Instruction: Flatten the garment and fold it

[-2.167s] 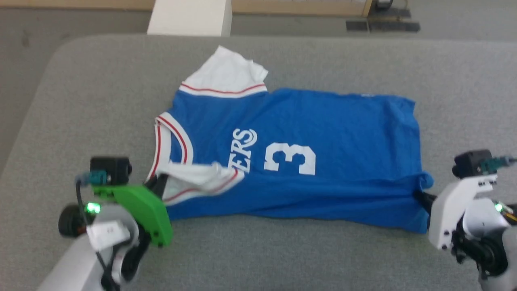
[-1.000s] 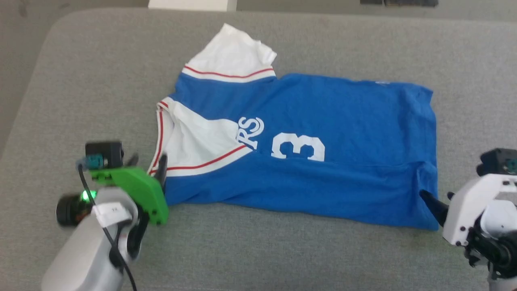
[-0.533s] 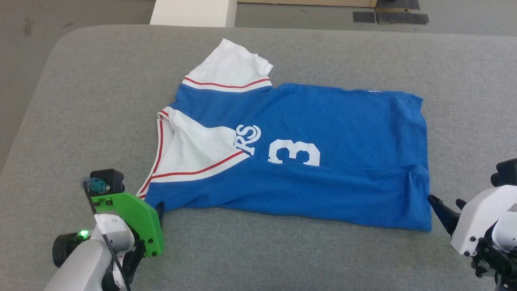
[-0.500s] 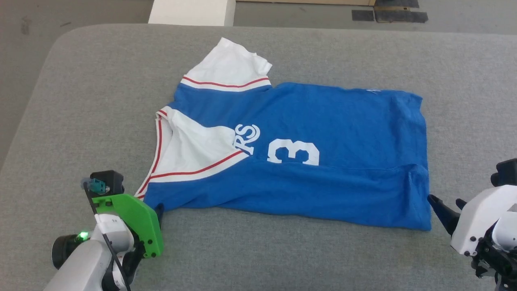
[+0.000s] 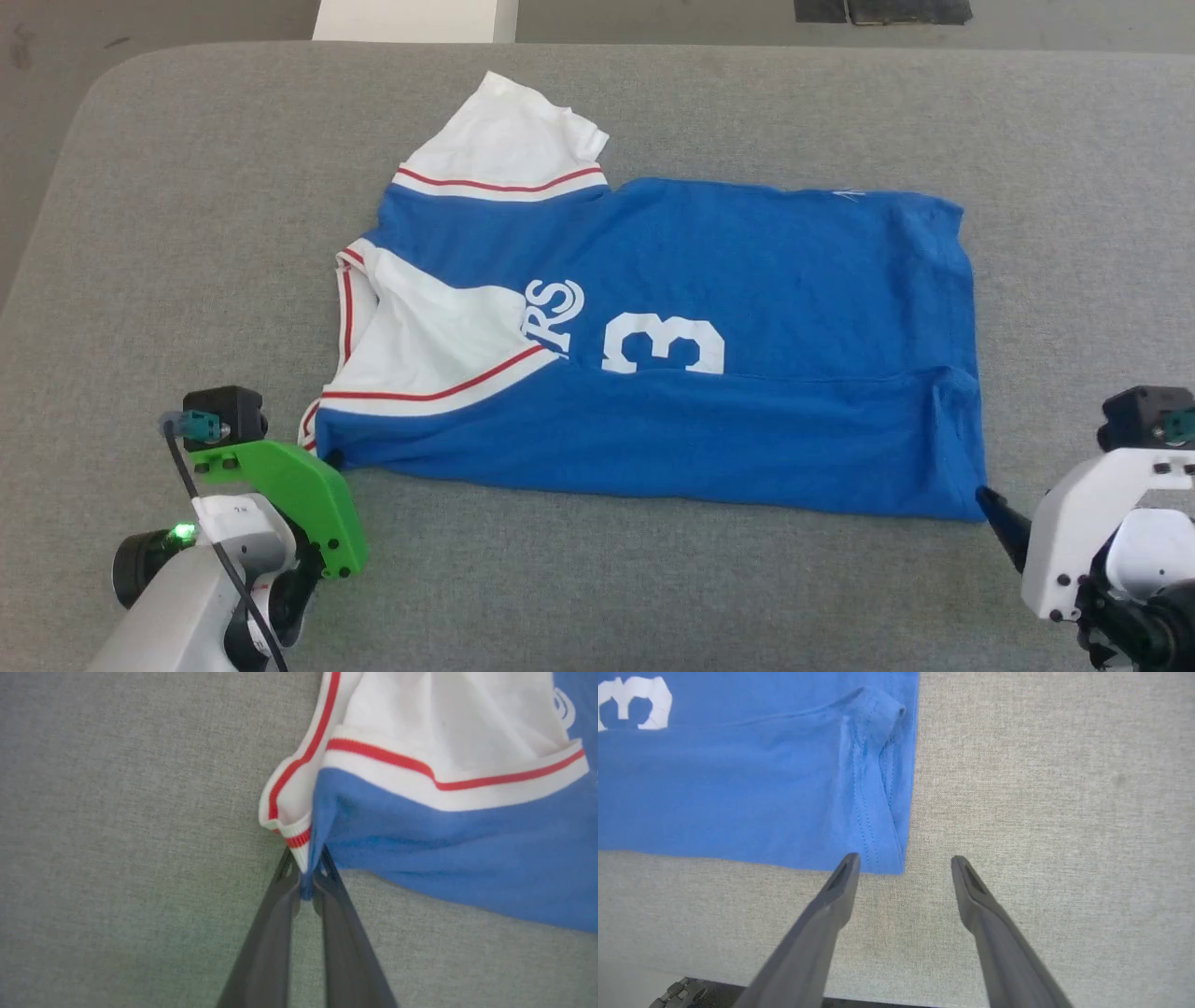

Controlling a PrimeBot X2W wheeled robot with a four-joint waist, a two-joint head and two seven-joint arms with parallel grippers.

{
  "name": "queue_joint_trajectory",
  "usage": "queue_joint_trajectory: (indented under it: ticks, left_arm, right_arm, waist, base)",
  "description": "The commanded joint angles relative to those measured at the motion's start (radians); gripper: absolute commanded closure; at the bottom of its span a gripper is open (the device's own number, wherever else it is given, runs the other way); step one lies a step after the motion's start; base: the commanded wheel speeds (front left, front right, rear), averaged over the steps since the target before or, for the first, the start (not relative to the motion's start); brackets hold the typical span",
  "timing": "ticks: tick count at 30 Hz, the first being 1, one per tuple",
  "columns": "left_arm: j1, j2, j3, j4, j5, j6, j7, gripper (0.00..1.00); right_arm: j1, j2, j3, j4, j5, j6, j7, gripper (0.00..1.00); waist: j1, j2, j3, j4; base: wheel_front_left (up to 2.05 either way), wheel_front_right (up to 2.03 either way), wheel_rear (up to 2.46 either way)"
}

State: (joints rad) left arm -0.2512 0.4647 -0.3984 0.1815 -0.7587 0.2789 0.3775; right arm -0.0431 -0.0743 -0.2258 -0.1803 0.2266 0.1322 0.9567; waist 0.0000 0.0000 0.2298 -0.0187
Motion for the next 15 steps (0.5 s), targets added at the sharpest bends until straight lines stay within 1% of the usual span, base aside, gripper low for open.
queue_joint_trajectory:
  ticks: [1, 8, 15]
  left_arm:
    - [0.012, 0.004, 0.007, -0.023, -0.001, 0.010, -0.010, 1.00]
    - [0.049, 0.024, 0.011, -0.166, 0.011, 0.043, -0.008, 1.00]
    - [0.074, 0.018, 0.001, -0.214, 0.010, 0.061, -0.003, 1.00]
  right_arm:
    - [0.007, -0.002, 0.008, 0.009, -0.028, -0.002, 0.005, 0.00]
    - [-0.040, 0.006, 0.041, 0.098, -0.132, -0.002, -0.027, 0.00]
    - [-0.074, -0.010, 0.110, 0.219, -0.175, -0.002, -0.066, 0.00]
  waist:
    - [0.0000, 0.0000, 0.001, 0.002]
    - [0.0000, 0.0000, 0.025, 0.022]
    - [0.0000, 0.0000, 0.044, 0.033]
  base:
    - [0.00, 0.00, 0.00]
    - [0.00, 0.00, 0.00]
    - [0.00, 0.00, 0.00]
